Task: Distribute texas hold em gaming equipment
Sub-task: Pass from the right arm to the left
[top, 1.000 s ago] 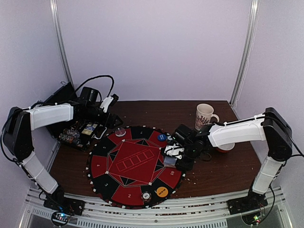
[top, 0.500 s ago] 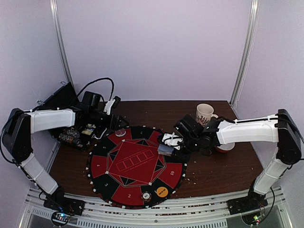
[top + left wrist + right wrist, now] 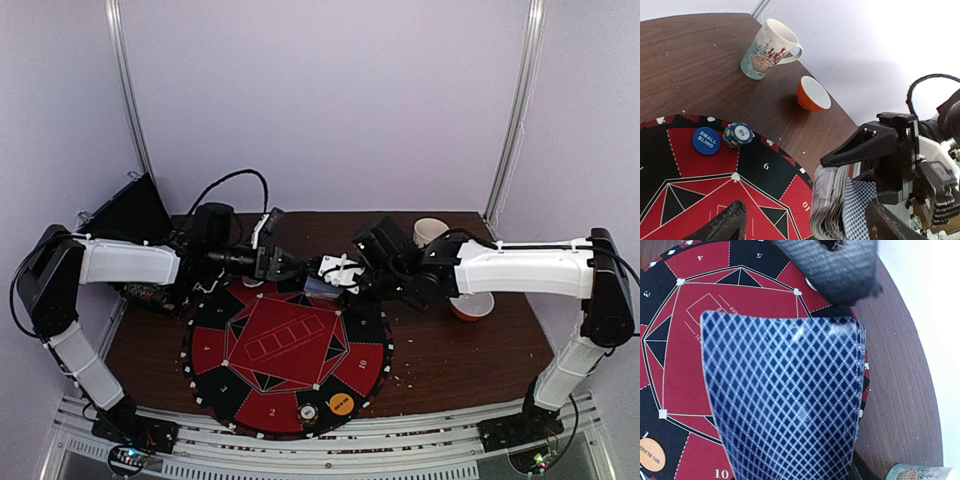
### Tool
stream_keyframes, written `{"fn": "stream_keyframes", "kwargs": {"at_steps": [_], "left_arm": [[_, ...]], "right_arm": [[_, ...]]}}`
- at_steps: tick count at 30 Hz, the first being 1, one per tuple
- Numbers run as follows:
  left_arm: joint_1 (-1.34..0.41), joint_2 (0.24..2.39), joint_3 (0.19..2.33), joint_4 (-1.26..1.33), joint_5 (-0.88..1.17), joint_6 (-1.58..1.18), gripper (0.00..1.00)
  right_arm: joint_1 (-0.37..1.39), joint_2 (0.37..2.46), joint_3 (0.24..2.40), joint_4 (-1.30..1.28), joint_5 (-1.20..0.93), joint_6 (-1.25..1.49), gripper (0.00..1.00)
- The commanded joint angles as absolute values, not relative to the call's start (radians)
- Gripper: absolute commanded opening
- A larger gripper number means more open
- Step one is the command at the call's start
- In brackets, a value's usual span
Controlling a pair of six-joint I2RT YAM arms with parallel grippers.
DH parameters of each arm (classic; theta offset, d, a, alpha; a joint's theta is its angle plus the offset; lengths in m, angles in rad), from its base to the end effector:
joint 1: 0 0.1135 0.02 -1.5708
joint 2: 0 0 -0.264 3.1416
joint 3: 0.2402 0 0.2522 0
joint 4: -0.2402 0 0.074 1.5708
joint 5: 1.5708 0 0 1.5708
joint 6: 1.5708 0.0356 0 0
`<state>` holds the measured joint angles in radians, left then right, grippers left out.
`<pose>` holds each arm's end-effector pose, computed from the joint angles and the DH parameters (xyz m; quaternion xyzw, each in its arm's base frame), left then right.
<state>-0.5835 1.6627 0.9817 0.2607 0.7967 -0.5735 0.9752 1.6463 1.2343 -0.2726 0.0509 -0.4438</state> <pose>0.2886 -0.2210 0.2284 0.2149 0.7723 -0.5467 0.2419 0.2109 0.3080 0.2644 -0.5801 0.6923 0.0904 0.4196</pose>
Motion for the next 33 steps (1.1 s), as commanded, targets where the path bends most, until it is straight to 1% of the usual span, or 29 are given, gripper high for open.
{"fn": "stream_keyframes", "kwargs": {"at_steps": [1, 3, 8, 13, 15, 16, 18, 22, 23, 27, 28, 29, 31, 32, 33], "left_arm": [[-0.607, 1.694, 0.976, 0.38, 0.869, -0.622, 0.85], [-0.616, 1.702, 0.973, 0.365, 0.87, -0.607, 0.84], [-0.627, 1.713, 0.966, 0.348, 0.874, -0.588, 0.8], [-0.638, 1.732, 0.976, 0.338, 0.888, -0.586, 0.7], [-0.645, 1.733, 0.979, 0.346, 0.9, -0.584, 0.61], [-0.648, 1.733, 0.98, 0.351, 0.907, -0.584, 0.55], [-0.65, 1.735, 0.983, 0.364, 0.925, -0.587, 0.4], [-0.65, 1.739, 0.973, 0.42, 0.991, -0.617, 0.04], [-0.651, 1.738, 0.969, 0.445, 1.004, -0.627, 0.0], [-0.653, 1.73, 0.961, 0.469, 1.037, -0.639, 0.0], [-0.652, 1.724, 0.96, 0.467, 1.029, -0.638, 0.0], [-0.652, 1.72, 0.96, 0.459, 1.016, -0.633, 0.0], [-0.653, 1.715, 0.965, 0.426, 0.986, -0.615, 0.0], [-0.653, 1.713, 0.968, 0.41, 0.974, -0.602, 0.0], [-0.653, 1.712, 0.968, 0.4, 0.966, -0.592, 0.0]], "right_arm": [[0.992, 1.67, 1.277, -0.259, 0.096, -0.48, 0.4], [0.995, 1.675, 1.287, -0.259, 0.102, -0.484, 0.4], [0.998, 1.691, 1.312, -0.265, 0.109, -0.493, 0.4], [1.008, 1.698, 1.322, -0.255, 0.12, -0.502, 0.4], [1.01, 1.702, 1.325, -0.253, 0.126, -0.505, 0.4], [1.011, 1.704, 1.326, -0.253, 0.128, -0.508, 0.4], [1.012, 1.706, 1.328, -0.252, 0.13, -0.51, 0.4], [1.014, 1.708, 1.333, -0.243, 0.137, -0.511, 0.39], [1.013, 1.707, 1.333, -0.24, 0.139, -0.511, 0.39], [1.013, 1.705, 1.332, -0.233, 0.144, -0.507, 0.39], [1.013, 1.703, 1.33, -0.234, 0.141, -0.505, 0.41], [1.013, 1.702, 1.327, -0.238, 0.138, -0.503, 0.48], [1.012, 1.703, 1.326, -0.254, 0.119, -0.49, 0.8], [1.008, 1.702, 1.325, -0.263, 0.098, -0.482, 0.93], [1.001, 1.703, 1.326, -0.272, 0.069, -0.47, 0.99]]}}
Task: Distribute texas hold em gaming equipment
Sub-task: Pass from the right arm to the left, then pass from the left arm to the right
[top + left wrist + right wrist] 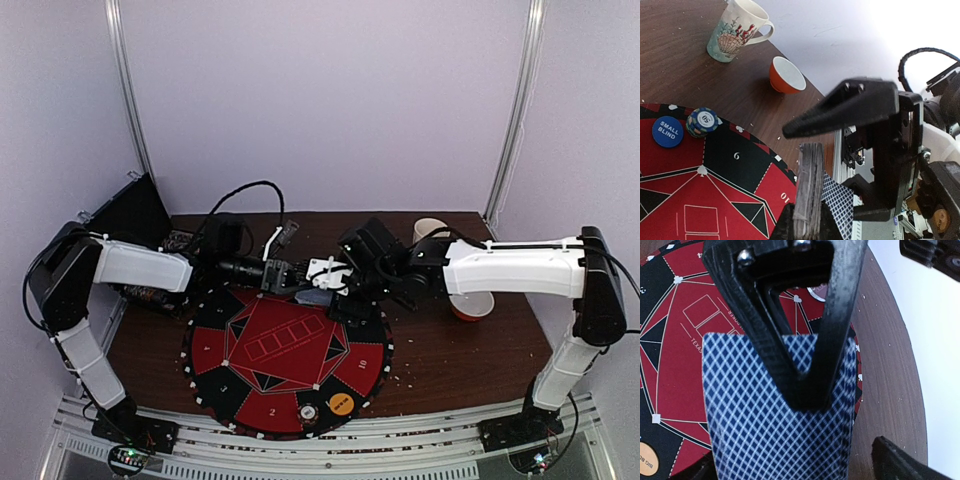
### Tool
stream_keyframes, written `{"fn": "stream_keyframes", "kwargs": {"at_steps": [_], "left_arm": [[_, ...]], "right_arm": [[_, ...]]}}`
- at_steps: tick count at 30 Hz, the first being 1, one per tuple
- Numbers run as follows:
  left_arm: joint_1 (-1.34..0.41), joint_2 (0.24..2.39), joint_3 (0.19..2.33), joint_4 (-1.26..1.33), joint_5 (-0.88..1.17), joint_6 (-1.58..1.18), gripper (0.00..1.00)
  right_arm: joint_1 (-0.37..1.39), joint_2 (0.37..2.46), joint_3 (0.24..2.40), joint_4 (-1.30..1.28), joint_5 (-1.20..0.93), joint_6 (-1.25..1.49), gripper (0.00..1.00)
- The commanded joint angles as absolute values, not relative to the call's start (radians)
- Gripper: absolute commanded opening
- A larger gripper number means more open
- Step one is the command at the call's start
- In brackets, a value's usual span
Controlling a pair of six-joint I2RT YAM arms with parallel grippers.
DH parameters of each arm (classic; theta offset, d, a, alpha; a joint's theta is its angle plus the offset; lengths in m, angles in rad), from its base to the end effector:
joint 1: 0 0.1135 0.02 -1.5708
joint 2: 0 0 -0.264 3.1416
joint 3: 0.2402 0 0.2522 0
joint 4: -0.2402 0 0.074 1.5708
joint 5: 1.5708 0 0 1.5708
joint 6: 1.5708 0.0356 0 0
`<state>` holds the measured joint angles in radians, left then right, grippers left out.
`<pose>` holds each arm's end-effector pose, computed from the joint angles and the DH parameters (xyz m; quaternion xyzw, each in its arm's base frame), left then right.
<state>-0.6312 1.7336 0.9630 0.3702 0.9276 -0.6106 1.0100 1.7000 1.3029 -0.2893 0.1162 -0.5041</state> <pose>0.2804 -0.2402 0.2093 0.2548 0.7430 -0.5907 0.1849 0.2097 0.3261 0.2666 -0.6016 0.6729 0.0561 0.4267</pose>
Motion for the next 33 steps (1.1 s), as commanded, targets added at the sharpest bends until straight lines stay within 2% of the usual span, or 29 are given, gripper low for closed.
{"fn": "stream_keyframes", "kwargs": {"at_steps": [1, 9, 14, 16, 22, 25, 26, 28, 29, 33], "left_arm": [[-0.652, 1.709, 0.969, 0.397, 0.961, -0.585, 0.0], [-0.652, 1.684, 0.971, 0.383, 0.985, -0.549, 0.0], [-0.653, 1.681, 0.972, 0.383, 0.973, -0.556, 0.0], [-0.653, 1.685, 0.97, 0.396, 0.977, -0.568, 0.0], [-0.653, 1.691, 0.973, 0.385, 0.976, -0.563, 0.0], [-0.653, 1.694, 0.988, 0.349, 0.97, -0.535, 0.0], [-0.652, 1.693, 0.992, 0.339, 0.969, -0.525, 0.03], [-0.653, 1.696, 1.01, 0.287, 0.956, -0.496, 0.21], [-0.653, 1.7, 1.027, 0.241, 0.94, -0.469, 0.26], [-0.653, 1.706, 1.093, 0.03, 0.843, -0.359, 0.34]], "right_arm": [[0.995, 1.704, 1.325, -0.277, 0.047, -0.456, 1.0], [0.981, 1.747, 1.337, -0.292, -0.021, -0.459, 1.0], [0.982, 1.761, 1.342, -0.298, -0.036, -0.479, 0.93], [0.982, 1.763, 1.344, -0.29, -0.03, -0.479, 0.84], [0.981, 1.744, 1.335, -0.277, -0.001, -0.472, 0.52], [0.981, 1.735, 1.329, -0.272, 0.01, -0.466, 0.47], [0.982, 1.733, 1.327, -0.269, 0.015, -0.462, 0.46], [0.981, 1.731, 1.329, -0.263, 0.024, -0.45, 0.45], [0.982, 1.73, 1.329, -0.259, 0.029, -0.445, 0.45], [0.982, 1.725, 1.326, -0.256, 0.035, -0.44, 0.45]]}}
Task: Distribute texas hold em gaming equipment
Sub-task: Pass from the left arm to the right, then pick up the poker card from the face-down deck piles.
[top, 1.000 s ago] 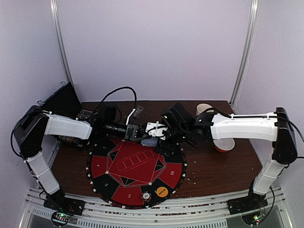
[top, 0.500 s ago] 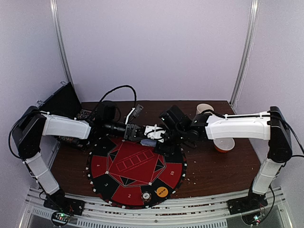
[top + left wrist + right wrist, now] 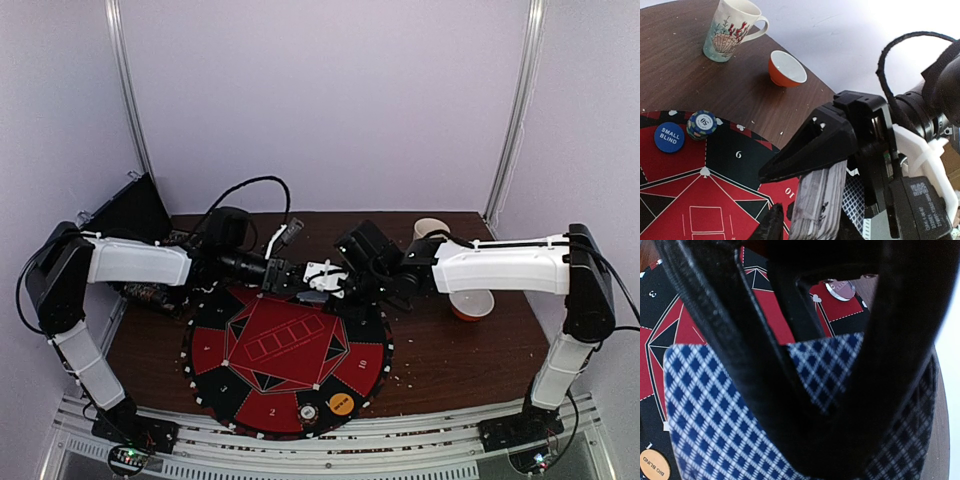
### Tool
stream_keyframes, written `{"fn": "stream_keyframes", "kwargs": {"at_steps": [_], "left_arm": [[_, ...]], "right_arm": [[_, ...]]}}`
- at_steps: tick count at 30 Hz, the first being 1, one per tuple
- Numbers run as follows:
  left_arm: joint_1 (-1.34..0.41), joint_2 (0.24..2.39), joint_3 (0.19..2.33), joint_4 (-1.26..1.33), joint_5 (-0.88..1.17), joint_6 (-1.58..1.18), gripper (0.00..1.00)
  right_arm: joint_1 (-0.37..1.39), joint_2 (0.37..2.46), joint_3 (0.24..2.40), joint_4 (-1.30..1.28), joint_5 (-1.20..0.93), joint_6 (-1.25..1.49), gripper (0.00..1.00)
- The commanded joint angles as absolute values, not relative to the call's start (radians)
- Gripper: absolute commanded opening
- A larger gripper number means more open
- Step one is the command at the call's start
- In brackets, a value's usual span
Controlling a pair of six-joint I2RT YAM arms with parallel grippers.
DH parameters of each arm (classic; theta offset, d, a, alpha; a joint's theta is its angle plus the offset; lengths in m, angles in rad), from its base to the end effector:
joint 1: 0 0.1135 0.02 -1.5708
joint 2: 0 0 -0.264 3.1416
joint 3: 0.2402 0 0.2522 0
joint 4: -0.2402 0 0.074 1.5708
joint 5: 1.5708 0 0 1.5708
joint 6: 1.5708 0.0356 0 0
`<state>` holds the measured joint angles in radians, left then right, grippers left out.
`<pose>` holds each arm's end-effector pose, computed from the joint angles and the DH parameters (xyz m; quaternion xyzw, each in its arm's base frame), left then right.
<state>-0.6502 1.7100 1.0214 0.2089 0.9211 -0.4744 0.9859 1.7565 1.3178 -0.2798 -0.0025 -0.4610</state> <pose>0.2763 -0.2457 0.2215 0.2970 0.7426 -0.5692 0.1907 0.2199 0.3323 0.2511 -0.6032 0.6822 0.1083 0.3989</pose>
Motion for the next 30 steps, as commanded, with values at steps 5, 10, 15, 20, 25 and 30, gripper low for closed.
{"fn": "stream_keyframes", "kwargs": {"at_steps": [5, 10, 15, 20, 25, 30], "left_arm": [[-0.644, 1.693, 1.111, -0.066, 0.788, -0.307, 0.37], [-0.643, 1.67, 1.124, -0.068, 0.779, -0.305, 0.47], [-0.642, 1.663, 1.131, -0.024, 0.804, -0.328, 0.62], [-0.627, 1.669, 1.13, 0.014, 0.822, -0.382, 0.72], [-0.596, 1.631, 1.114, 0.039, 0.865, -0.383, 0.86], [-0.596, 1.611, 1.08, 0.11, 0.938, -0.408, 0.9]], "right_arm": [[0.982, 1.721, 1.32, -0.258, 0.045, -0.441, 0.45], [0.982, 1.722, 1.316, -0.256, 0.037, -0.437, 0.44], [0.981, 1.727, 1.318, -0.251, 0.012, -0.43, 0.43], [0.977, 1.73, 1.316, -0.25, 0.01, -0.425, 0.42], [0.97, 1.729, 1.313, -0.256, 0.0, -0.42, 0.41], [0.967, 1.733, 1.32, -0.254, -0.01, -0.417, 0.41]]}}
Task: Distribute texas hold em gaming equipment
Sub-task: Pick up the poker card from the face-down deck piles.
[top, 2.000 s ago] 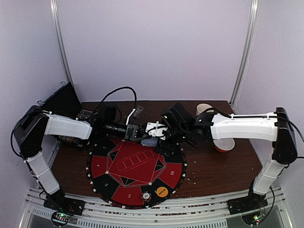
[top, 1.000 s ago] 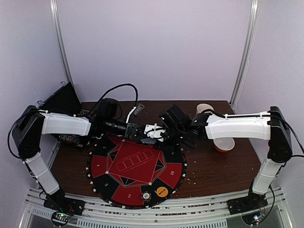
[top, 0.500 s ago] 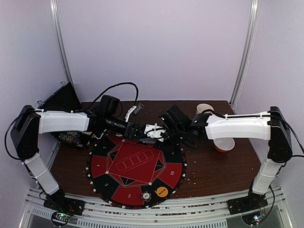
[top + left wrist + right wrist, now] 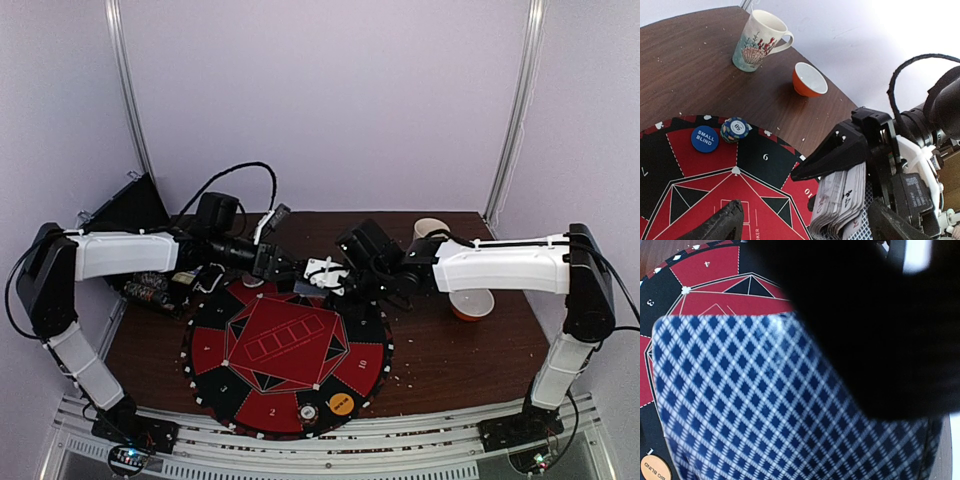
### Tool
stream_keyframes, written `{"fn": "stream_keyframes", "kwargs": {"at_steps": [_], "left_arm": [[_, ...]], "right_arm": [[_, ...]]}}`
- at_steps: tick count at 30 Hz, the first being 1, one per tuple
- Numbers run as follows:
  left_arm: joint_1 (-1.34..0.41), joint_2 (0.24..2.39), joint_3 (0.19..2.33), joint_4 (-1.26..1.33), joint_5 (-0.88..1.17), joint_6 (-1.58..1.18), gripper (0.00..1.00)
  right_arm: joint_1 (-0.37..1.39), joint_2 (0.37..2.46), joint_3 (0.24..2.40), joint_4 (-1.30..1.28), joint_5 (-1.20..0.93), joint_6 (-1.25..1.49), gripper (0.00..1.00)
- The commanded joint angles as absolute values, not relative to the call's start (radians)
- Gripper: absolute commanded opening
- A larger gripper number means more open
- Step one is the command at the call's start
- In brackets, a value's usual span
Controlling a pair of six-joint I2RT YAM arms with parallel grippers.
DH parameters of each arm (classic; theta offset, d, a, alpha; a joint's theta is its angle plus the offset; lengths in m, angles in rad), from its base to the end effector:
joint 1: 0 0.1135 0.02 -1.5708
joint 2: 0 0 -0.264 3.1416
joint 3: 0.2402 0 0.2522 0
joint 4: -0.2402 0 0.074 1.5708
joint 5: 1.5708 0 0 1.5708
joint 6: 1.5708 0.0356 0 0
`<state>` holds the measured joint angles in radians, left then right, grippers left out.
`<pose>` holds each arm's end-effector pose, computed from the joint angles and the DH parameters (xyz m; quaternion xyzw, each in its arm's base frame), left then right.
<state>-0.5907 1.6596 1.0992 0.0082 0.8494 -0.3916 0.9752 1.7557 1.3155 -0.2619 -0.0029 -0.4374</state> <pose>0.2889 -0.2259 0.2459 0.2790 0.7716 -0.5268 0.2221 0.2240 0.3307 0.2521 -0.5892 0.6897 0.1131 0.4053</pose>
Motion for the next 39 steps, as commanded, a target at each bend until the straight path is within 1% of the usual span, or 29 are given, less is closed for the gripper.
{"fn": "stream_keyframes", "kwargs": {"at_steps": [1, 3, 5, 6, 9, 11, 13, 16, 19, 25, 26, 28, 30, 31, 33, 39], "left_arm": [[-0.596, 1.609, 1.079, 0.104, 0.931, -0.403, 0.9], [-0.593, 1.597, 1.076, 0.088, 0.903, -0.396, 0.89], [-0.59, 1.583, 1.076, 0.06, 0.858, -0.384, 0.85], [-0.589, 1.577, 1.079, 0.039, 0.833, -0.365, 0.8], [-0.59, 1.567, 1.077, 0.01, 0.803, -0.351, 0.6], [-0.592, 1.562, 1.066, 0.011, 0.813, -0.351, 0.53], [-0.593, 1.56, 1.057, 0.014, 0.817, -0.351, 0.5], [-0.602, 1.568, 1.049, 0.015, 0.819, -0.35, 0.49], [-0.611, 1.581, 1.049, 0.023, 0.818, -0.357, 0.44], [-0.619, 1.605, 1.057, 0.042, 0.823, -0.374, 0.42], [-0.622, 1.61, 1.058, 0.045, 0.827, -0.375, 0.4], [-0.625, 1.617, 1.061, 0.044, 0.834, -0.374, 0.33], [-0.625, 1.618, 1.064, 0.035, 0.833, -0.372, 0.21], [-0.624, 1.617, 1.067, 0.026, 0.832, -0.367, 0.12], [-0.625, 1.61, 1.073, 0.013, 0.827, -0.357, 0.0], [-0.614, 1.591, 1.077, -0.001, 0.817, -0.359, 0.0]], "right_arm": [[0.966, 1.735, 1.322, -0.254, -0.011, -0.417, 0.41], [0.965, 1.739, 1.324, -0.255, -0.012, -0.415, 0.41], [0.965, 1.74, 1.328, -0.259, -0.014, -0.414, 0.41], [0.964, 1.739, 1.329, -0.259, -0.015, -0.414, 0.4], [0.963, 1.741, 1.334, -0.262, -0.016, -0.414, 0.4], [0.963, 1.744, 1.336, -0.265, -0.017, -0.414, 0.4], [0.962, 1.746, 1.339, -0.268, -0.015, -0.414, 0.4], [0.963, 1.748, 1.339, -0.267, -0.014, -0.414, 0.39], [0.963, 1.751, 1.345, -0.268, -0.017, -0.413, 0.39], [0.962, 1.755, 1.348, -0.27, -0.014, -0.414, 0.38], [0.963, 1.756, 1.35, -0.271, -0.014, -0.414, 0.38], [0.963, 1.758, 1.351, -0.273, -0.012, -0.414, 0.38], [0.963, 1.756, 1.35, -0.273, -0.011, -0.414, 0.37], [0.963, 1.755, 1.349, -0.273, -0.008, -0.414, 0.37], [0.961, 1.752, 1.345, -0.273, -0.001, -0.415, 0.36], [0.947, 1.74, 1.323, -0.277, 0.019, -0.41, 0.35]]}}
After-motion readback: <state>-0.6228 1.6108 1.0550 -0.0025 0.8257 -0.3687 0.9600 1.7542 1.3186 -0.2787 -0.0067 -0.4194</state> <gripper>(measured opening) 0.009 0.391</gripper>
